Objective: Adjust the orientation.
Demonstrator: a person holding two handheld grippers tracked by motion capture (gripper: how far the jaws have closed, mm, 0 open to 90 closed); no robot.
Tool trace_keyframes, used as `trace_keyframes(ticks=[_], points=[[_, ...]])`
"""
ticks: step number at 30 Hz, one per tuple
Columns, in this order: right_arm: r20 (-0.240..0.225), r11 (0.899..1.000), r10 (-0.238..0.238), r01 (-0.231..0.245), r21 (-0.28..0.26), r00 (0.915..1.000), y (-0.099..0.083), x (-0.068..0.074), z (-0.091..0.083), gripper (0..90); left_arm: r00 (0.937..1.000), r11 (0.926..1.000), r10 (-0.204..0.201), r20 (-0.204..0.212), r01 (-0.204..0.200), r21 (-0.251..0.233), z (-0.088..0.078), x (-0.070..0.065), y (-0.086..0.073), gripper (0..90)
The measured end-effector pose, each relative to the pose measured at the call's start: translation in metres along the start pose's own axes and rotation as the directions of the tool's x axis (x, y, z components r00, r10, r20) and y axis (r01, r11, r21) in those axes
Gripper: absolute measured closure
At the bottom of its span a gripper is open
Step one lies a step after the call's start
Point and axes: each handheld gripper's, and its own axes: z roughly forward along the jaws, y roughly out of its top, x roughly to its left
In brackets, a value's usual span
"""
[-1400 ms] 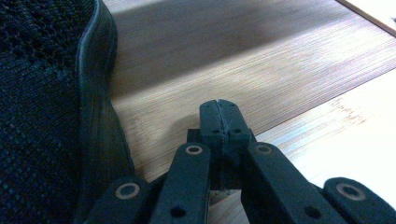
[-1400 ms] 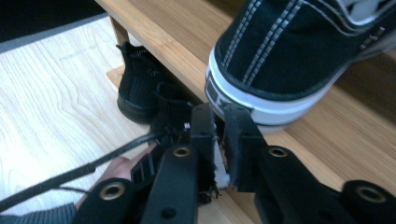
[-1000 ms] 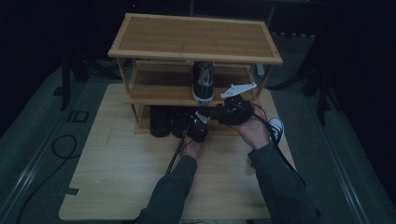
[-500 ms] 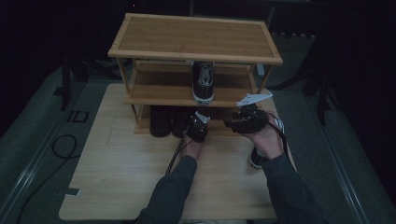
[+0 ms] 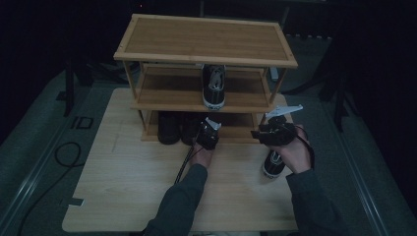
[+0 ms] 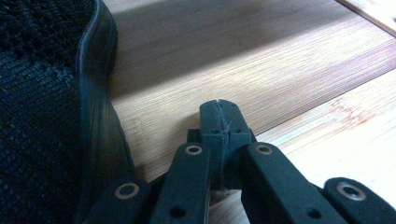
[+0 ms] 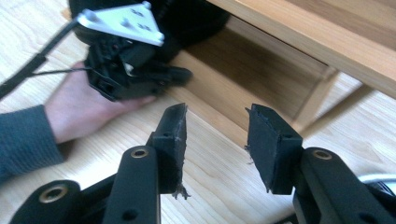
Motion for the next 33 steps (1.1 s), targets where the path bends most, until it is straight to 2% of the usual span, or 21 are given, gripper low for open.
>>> trace_keyframes(ticks=[11, 17, 20, 28, 30, 33], points=[[0.084, 0.998, 0.041, -0.044, 0.042, 0.9956, -0.022, -0.022, -0.001, 62.3, 1.0000, 1.0000, -0.005, 0.006, 0.005, 0.001, 0.000, 0.001, 0.000, 90.0], [0.140, 0.995, 0.058, -0.068, 0.069, 0.9884, -0.038, -0.029, 0.000, 63.1, 0.9998, 0.9999, -0.013, 0.014, 0.013, 0.002, 0.000, 0.002, 0.000, 90.0], [0.153, 0.993, 0.084, -0.096, 0.071, 0.9846, -0.048, -0.034, 0.000, 63.4, 0.9998, 0.9999, -0.012, 0.013, 0.012, 0.000, 0.000, 0.002, 0.000, 90.0], [0.211, 0.983, 0.149, -0.168, 0.074, 0.9660, -0.073, -0.049, -0.004, 63.7, 0.9998, 0.9999, -0.014, 0.014, 0.014, 0.002, 0.000, 0.002, 0.000, 90.0], [0.235, 0.978, 0.170, -0.193, 0.079, 0.9572, -0.079, -0.052, -0.005, 64.1, 0.9998, 0.9999, -0.013, 0.013, 0.013, 0.002, 0.000, 0.002, 0.000, 90.0], [0.247, 0.969, 0.212, -0.237, 0.074, 0.9456, -0.087, -0.059, -0.007, 64.4, 0.9998, 0.9999, -0.013, 0.013, 0.013, 0.001, 0.000, 0.002, 0.000, 90.0]])
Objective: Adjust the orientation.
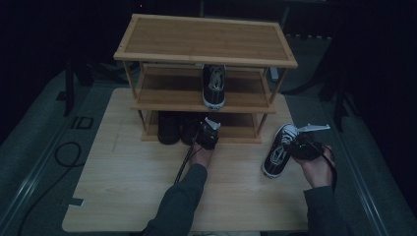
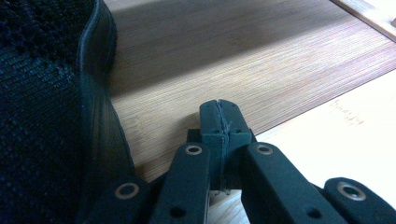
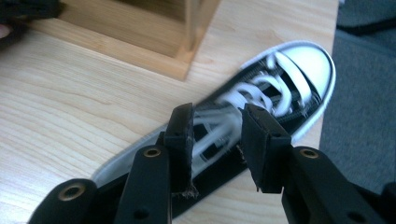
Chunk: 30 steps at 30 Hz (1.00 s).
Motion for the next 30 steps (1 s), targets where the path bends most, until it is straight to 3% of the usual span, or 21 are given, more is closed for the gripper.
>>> trace_keyframes(ticks=[7, 14, 22, 27, 30], points=[[0.013, 0.998, 0.064, -0.064, 0.024, 0.9979, -0.007, -0.009, 0.007, 63.8, 1.0000, 1.0000, -0.001, 0.000, 0.001, 0.000, 0.000, 0.000, 0.000, 90.0], [0.048, 0.991, 0.109, -0.112, 0.073, 0.9929, -0.007, -0.011, 0.026, 64.7, 1.0000, 1.0000, 0.000, 0.000, 0.000, 0.000, 0.000, 0.000, 0.000, 90.0], [0.030, 0.979, 0.170, -0.172, 0.113, 0.9850, -0.009, -0.018, 0.051, 67.7, 1.0000, 1.0000, 0.000, 0.000, 0.000, 0.000, 0.000, 0.000, 0.000, 90.0], [0.038, 0.977, 0.179, -0.182, 0.106, 0.9830, -0.012, -0.018, 0.052, 75.3, 1.0000, 1.0000, 0.000, 0.000, 0.000, 0.001, 0.000, 0.000, 0.000, 90.0], [0.047, 0.980, 0.162, -0.166, 0.108, 0.9856, -0.012, -0.017, 0.050, 77.6, 1.0000, 1.0000, 0.000, 0.000, 0.000, 0.000, 0.000, 0.000, 0.000, 90.0]])
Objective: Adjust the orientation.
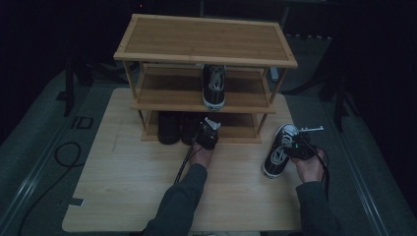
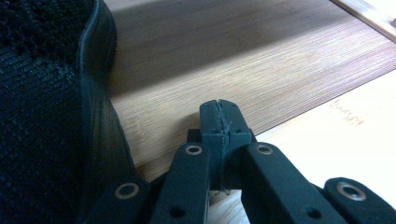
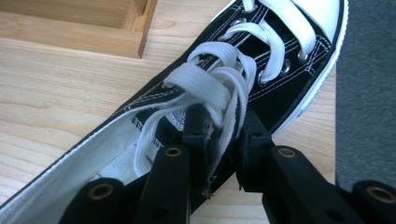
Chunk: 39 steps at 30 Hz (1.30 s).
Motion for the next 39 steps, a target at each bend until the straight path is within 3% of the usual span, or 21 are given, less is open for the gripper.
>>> trace_keyframes(ticks=[12, 19, 27, 39], points=[[0.015, 0.998, -0.057, 0.057, -0.008, 0.9983, -0.002, 0.007, -0.008, 83.7, 1.0000, 1.0000, -0.001, 0.001, 0.001, 0.000, 0.000, 0.000, 0.000, 90.0], [0.005, 0.998, -0.060, 0.060, -0.020, 0.9982, -0.010, 0.005, -0.017, 83.9, 1.0000, 1.0000, -0.001, 0.001, 0.001, 0.000, 0.000, 0.000, 0.000, 90.0], [-0.044, 0.996, -0.074, 0.072, -0.050, 0.9962, -0.019, 0.004, -0.034, 83.9, 1.0000, 1.0000, 0.000, 0.001, 0.000, 0.001, 0.000, 0.000, 0.000, 90.0], [-0.121, 0.989, -0.137, 0.129, -0.071, 0.9832, -0.024, 0.011, -0.056, 83.9, 1.0000, 1.0000, -0.001, 0.001, 0.001, 0.001, 0.000, 0.000, 0.000, 90.0]])
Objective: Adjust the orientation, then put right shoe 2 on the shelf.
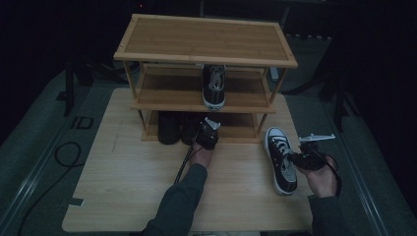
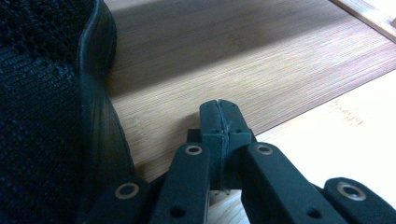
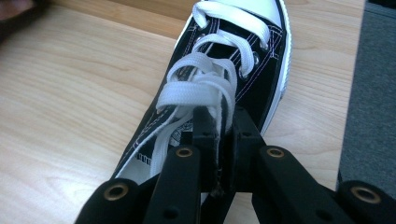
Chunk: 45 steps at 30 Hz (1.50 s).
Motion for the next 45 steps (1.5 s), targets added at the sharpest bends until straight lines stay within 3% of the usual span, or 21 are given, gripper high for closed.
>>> trace_keyframes(ticks=[9, 18, 23, 31, 38, 45], points=[[-0.066, 0.998, -0.062, 0.062, -0.002, 0.9959, 0.006, 0.005, 0.000, 83.9, 1.0000, 1.0000, 0.001, -0.002, -0.001, 0.000, 0.000, 0.000, 0.000, 90.0], [-0.139, 0.989, -0.147, 0.147, -0.013, 0.9793, 0.017, 0.011, 0.000, 83.8, 1.0000, 1.0000, 0.001, -0.001, -0.001, 0.000, 0.000, 0.000, 0.000, 90.0], [-0.149, 0.981, -0.193, 0.193, -0.016, 0.9698, 0.023, 0.016, -0.004, 83.8, 1.0000, 1.0000, 0.001, -0.001, -0.001, 0.000, 0.000, 0.000, 0.000, 90.0], [-0.176, 0.958, -0.286, 0.287, -0.022, 0.9418, 0.034, 0.022, -0.011, 83.8, 1.0000, 1.0000, 0.000, -0.001, 0.000, 0.000, 0.000, 0.000, 0.000, 90.0], [-0.208, 0.944, -0.326, 0.328, -0.028, 0.9220, 0.043, 0.024, -0.012, 83.7, 1.0000, 1.0000, 0.000, 0.000, 0.000, 0.000, 0.000, 0.000, 0.000, 90.0], [-0.231, 0.923, -0.382, 0.380, -0.051, 0.8950, 0.052, 0.024, -0.017, 83.7, 1.0000, 1.0000, 0.000, -0.001, 0.000, 0.000, 0.000, 0.000, 0.000, 90.0]])
